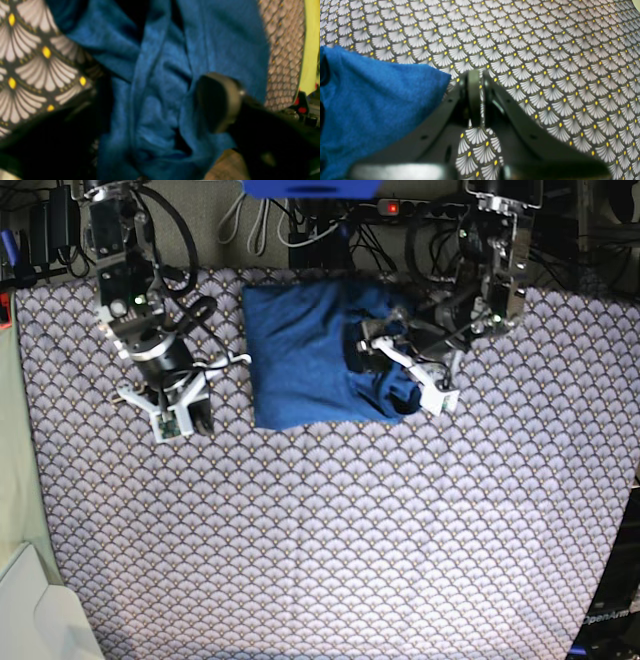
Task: Fold the T-shirt properly
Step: 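Withdraw the right gripper and bring the left gripper to the shirt edge, then grasp the folded shirt with the left gripper and rotate it on the table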
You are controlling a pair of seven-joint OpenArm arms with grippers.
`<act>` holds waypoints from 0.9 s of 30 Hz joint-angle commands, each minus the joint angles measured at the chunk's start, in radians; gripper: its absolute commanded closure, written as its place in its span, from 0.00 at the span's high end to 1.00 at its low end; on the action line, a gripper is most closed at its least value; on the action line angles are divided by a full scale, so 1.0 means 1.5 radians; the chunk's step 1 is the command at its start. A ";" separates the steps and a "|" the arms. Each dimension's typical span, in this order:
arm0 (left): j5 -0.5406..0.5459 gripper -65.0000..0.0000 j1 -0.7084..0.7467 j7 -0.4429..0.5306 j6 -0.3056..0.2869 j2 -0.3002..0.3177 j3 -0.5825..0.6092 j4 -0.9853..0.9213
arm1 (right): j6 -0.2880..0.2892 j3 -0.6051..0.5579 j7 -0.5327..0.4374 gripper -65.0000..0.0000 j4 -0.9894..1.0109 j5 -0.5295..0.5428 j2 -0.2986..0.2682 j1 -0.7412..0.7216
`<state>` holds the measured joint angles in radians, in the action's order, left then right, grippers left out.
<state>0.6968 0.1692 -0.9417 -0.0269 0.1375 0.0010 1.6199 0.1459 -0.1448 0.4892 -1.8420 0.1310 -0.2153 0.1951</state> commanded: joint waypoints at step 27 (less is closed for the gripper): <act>-0.092 0.01 -0.222 -0.161 -0.004 0.037 0.106 -0.058 | 0.003 0.123 -0.017 0.00 -0.014 0.001 -0.002 0.001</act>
<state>0.5461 -0.1410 -1.1980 -0.0311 0.1917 0.1646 1.5143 0.1463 0.0345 0.4892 -1.8423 0.1318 -0.2134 0.2062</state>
